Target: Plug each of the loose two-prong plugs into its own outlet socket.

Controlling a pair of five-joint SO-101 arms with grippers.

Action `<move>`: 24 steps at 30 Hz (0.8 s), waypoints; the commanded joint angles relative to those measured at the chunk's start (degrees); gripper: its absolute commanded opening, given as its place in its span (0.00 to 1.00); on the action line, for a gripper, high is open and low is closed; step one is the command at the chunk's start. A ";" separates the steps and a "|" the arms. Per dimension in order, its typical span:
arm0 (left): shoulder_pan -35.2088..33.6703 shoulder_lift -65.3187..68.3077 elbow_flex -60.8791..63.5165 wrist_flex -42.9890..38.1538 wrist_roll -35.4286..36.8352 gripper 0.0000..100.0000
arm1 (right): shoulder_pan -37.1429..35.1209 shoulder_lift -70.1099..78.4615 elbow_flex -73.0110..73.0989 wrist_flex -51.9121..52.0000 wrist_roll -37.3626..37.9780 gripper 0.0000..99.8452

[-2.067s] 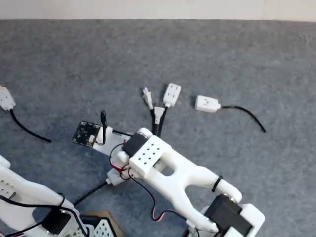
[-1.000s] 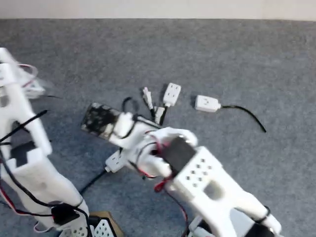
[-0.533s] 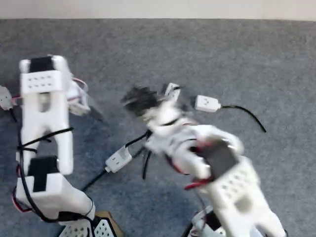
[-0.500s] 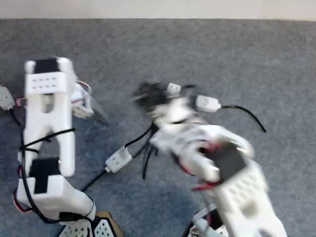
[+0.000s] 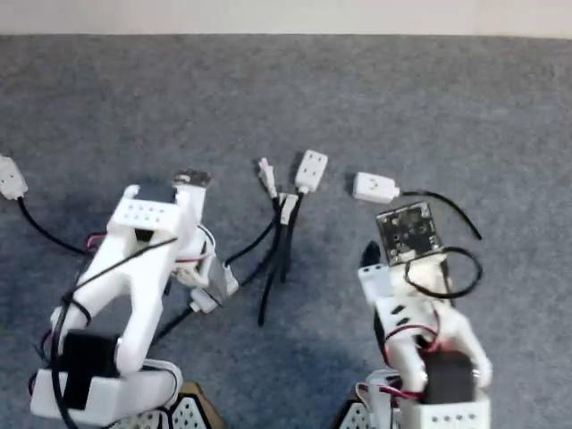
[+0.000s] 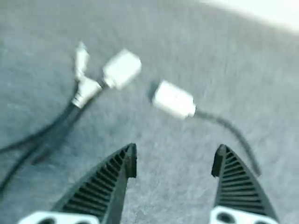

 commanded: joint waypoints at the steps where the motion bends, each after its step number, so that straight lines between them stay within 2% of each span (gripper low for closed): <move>1: 2.59 -4.26 2.07 -1.23 -2.11 0.34 | 0.84 -5.05 12.18 -6.37 0.97 0.25; 5: 6.37 -5.41 4.26 -3.78 -1.32 0.34 | 0.48 -6.81 17.98 -9.80 1.23 0.25; 8: 8.04 -5.23 6.73 -11.87 3.25 0.34 | 0.40 -7.08 21.05 -11.56 1.23 0.25; 12: 10.24 -5.23 11.65 -21.98 4.22 0.32 | 0.40 -7.16 23.52 -12.18 1.14 0.25; 15: 11.65 -5.23 13.23 -25.58 4.22 0.20 | 0.40 -7.16 24.13 -14.29 1.14 0.25; 19: 10.86 -5.67 12.97 -25.23 4.22 0.00 | 0.40 -6.81 24.13 -14.55 1.14 0.25; 22: 6.99 -5.67 12.79 -25.41 3.96 0.01 | 0.40 -7.16 25.19 -14.81 1.14 0.25; 24: 1.98 -5.23 10.33 -25.14 3.96 0.00 | 0.40 -7.16 25.80 -14.81 1.14 0.25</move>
